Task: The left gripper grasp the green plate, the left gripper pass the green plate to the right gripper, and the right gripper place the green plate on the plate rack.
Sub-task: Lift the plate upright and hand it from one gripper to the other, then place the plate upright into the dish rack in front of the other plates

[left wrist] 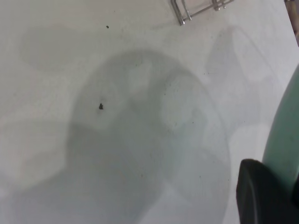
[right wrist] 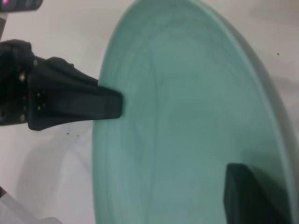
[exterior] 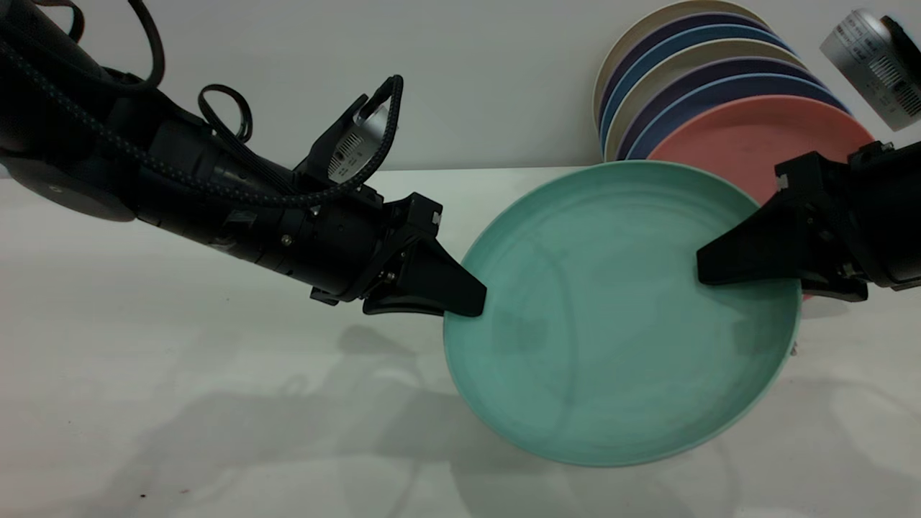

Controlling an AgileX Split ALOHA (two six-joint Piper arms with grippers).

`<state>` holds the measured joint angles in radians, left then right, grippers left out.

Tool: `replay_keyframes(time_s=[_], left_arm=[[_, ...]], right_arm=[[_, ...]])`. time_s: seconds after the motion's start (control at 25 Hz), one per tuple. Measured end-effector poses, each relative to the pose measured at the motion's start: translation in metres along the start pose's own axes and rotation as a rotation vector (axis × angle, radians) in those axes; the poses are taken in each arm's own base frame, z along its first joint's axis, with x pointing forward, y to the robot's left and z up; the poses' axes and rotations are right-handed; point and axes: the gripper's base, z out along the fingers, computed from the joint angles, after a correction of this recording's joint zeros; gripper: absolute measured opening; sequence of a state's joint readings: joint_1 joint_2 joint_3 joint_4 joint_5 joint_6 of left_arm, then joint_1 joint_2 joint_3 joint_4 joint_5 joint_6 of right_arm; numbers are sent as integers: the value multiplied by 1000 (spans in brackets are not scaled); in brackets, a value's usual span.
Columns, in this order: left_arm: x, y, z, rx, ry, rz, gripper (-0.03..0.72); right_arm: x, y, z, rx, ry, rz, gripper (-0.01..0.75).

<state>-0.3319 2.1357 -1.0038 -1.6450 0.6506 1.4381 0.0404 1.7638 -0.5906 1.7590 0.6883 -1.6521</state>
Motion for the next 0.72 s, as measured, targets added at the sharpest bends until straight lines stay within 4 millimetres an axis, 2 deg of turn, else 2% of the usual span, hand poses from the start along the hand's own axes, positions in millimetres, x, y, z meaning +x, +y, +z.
replay_keyframes(time_s=[0.08,0.2,0.28,0.36,0.56,0.72], left_arm=[[0,0,0,7,-3,4,17],[-1,0,-1,13,-7,3,41],[-2,-1,-3,38,-10,-4,88],[-3,1,-8,61,-19,-20,166],[-6,19,-36,73,2,-79,466],[-6,25,-70,3,84,-54,599]], right_arm=[[0,-1,0,15,2,2,74],[0,-2,0,20,3,3,71],[0,-3,0,29,4,2,71],[1,-4,0,44,10,-17,71],[1,-5,0,51,14,-70,71],[1,-5,0,51,13,-145,71]])
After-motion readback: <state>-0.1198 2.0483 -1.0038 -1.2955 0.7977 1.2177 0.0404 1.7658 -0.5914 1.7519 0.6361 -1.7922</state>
